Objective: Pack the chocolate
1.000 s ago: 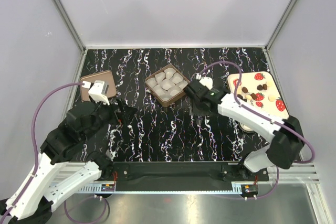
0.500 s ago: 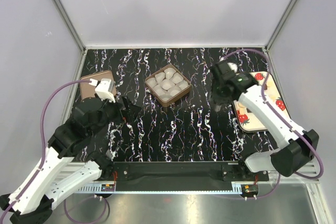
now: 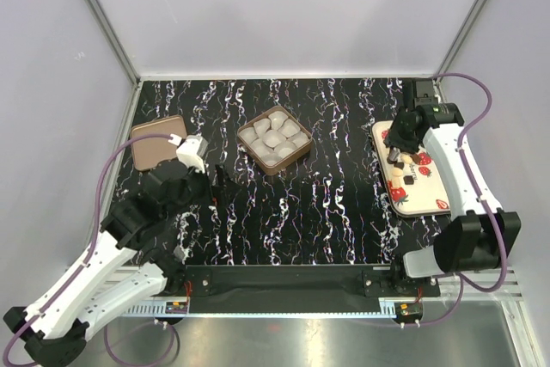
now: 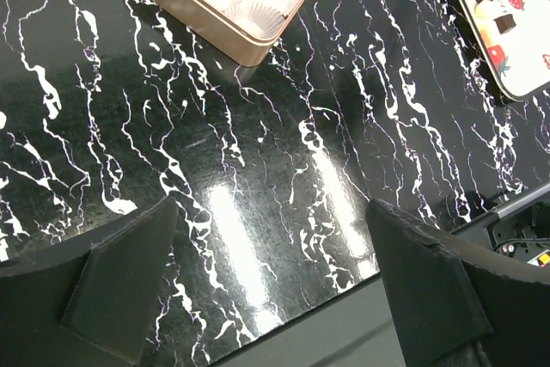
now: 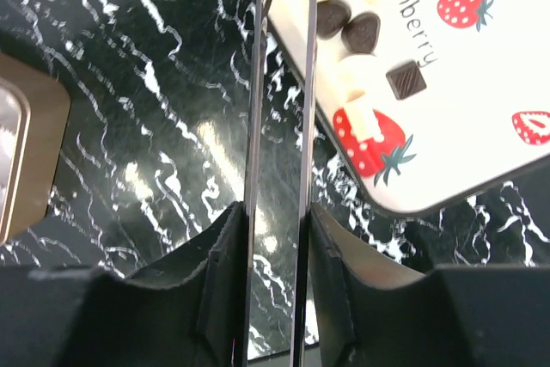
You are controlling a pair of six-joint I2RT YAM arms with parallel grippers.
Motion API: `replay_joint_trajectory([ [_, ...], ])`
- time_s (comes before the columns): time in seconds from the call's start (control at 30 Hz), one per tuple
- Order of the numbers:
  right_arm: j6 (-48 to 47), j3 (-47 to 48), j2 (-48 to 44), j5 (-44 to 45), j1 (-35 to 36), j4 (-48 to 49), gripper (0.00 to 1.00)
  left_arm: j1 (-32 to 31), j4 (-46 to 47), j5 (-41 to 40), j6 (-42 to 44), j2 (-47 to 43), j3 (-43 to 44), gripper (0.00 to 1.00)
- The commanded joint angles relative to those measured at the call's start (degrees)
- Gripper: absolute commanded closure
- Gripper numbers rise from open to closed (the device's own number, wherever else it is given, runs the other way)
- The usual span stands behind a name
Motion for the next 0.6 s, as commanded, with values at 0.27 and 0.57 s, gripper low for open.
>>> replay_joint_trajectory([
  [0.27, -6.7, -3.7, 3.3, -7.4, -11.6, 7.7, 0.62, 0.1, 3.8, -0.6, 3.0, -0.7, -2.4, 0.01],
  [0.57, -9.4, -6.8, 3.4, -11.4, -13.1, 10.0, 0.58, 0.1, 3.8, -0.2, 3.3, -0.4, -2.7, 0.01],
])
